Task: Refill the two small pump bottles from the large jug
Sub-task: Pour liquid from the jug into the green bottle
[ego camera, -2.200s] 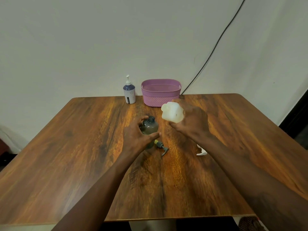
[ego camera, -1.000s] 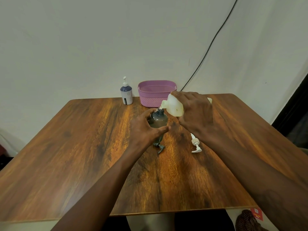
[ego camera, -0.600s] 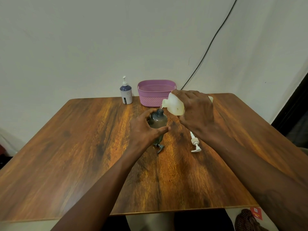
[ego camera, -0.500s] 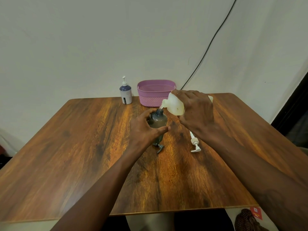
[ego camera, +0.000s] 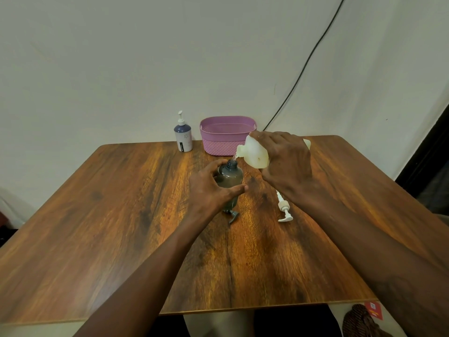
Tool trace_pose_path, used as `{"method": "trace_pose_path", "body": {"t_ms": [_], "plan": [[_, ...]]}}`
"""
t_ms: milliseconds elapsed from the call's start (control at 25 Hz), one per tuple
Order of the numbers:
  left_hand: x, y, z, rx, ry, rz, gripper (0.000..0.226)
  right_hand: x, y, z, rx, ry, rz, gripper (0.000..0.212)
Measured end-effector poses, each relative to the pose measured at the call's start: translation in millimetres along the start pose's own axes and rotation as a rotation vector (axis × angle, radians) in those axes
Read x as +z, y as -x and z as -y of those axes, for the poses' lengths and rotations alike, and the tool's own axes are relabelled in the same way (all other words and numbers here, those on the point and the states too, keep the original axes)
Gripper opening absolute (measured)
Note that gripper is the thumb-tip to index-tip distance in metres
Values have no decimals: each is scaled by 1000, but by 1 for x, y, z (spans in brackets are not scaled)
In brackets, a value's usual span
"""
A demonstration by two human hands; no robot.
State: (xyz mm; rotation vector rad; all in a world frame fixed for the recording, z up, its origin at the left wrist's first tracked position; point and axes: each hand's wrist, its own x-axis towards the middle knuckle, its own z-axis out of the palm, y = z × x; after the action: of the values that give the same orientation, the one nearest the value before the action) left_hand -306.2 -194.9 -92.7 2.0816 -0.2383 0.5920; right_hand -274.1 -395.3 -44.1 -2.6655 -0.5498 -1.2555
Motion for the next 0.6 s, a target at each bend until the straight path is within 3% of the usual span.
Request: {"method": "trace_pose_path", "body": {"t_ms": [600], "plan": [[0,1,1,-12,5,10,87,3,-1,-1,11,0,15,84]]}}
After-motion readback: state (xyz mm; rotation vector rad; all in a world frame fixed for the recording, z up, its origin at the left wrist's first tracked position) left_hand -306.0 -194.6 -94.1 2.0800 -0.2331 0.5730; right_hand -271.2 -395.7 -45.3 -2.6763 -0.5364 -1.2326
